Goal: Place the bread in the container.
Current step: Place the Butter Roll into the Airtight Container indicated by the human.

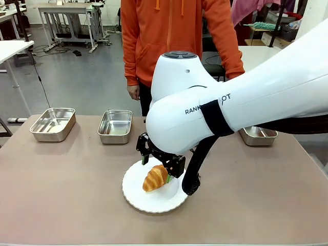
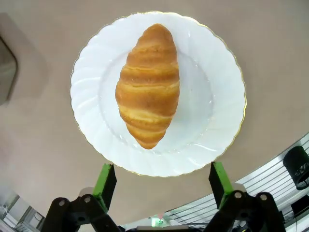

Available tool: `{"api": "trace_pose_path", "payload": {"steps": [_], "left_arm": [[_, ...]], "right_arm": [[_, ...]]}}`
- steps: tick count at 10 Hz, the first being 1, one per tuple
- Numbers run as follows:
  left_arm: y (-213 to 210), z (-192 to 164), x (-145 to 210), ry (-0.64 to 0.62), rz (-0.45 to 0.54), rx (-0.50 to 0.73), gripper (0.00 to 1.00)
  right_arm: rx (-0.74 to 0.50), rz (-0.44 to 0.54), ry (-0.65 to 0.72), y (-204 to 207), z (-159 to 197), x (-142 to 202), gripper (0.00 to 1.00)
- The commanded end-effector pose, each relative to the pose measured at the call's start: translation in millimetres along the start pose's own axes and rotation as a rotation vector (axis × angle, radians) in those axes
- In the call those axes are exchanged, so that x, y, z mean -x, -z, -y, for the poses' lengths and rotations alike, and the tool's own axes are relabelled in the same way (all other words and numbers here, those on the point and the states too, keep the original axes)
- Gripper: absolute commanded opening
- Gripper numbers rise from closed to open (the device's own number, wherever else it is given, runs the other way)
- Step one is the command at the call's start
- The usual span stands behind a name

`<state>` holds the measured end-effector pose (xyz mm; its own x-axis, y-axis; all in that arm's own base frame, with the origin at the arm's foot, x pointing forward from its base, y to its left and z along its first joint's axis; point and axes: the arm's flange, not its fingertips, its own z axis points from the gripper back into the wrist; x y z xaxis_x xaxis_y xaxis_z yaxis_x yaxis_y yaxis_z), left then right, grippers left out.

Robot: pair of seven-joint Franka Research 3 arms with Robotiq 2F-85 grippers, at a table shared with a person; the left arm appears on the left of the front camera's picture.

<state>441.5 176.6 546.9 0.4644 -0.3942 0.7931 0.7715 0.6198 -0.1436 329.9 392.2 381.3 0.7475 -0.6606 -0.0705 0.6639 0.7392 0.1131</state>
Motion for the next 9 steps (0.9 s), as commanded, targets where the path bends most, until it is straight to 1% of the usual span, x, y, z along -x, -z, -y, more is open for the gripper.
{"api": "trace_pose_path", "payload": {"steps": [1, 4, 7, 9], "left_arm": [[-1.3, 1.3, -0.6, 0.007, 0.006, 0.008, 1.00], [-1.3, 1.3, -0.6, 0.007, 0.006, 0.008, 1.00], [-1.3, 1.3, -0.6, 0.007, 0.006, 0.008, 1.00], [-1.3, 1.3, -0.6, 0.007, 0.006, 0.008, 1.00]], "right_arm": [[0.013, -0.030, 0.027, 10.6, -4.9, -10.3, 1.00], [0.006, 0.017, 0.055, 25.9, -10.5, -21.5, 1.00], [-0.015, 0.010, 0.050, 37.8, -15.6, -32.1, 1.00], [0.020, 0.008, 0.051, 48.3, -21.4, -33.2, 1.00]]}}
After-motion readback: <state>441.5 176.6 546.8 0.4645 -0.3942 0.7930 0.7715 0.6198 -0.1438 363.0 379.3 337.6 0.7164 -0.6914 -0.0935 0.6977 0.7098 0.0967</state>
